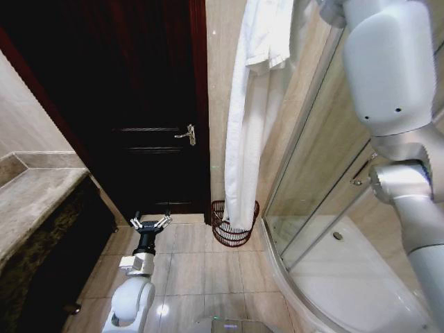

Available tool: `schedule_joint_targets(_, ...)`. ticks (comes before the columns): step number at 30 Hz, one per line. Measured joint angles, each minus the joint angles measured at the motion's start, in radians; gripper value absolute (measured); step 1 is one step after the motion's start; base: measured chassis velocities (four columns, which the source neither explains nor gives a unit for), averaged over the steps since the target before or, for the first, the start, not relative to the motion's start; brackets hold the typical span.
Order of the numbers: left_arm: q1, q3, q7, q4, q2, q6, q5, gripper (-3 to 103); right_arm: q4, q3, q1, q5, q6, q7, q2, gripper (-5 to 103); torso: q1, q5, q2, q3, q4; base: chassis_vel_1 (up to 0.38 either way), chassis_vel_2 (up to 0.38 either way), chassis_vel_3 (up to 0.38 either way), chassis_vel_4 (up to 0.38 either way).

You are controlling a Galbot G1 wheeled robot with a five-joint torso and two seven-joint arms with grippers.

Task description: Discard the used towel into the hamper.

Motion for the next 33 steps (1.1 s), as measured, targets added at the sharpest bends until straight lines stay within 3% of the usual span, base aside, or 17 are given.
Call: schedule_joint_targets(33,-0.015,0.008,0.007,0.012,-0.002,-0.004,0.0,100,0.093,-0.015,-0.074,0.071,-0.012,0.057,-0.029,7,0.0,0.0002,0.0,0.0,-0.0001,-0.045,0.049,0.045,-0.049)
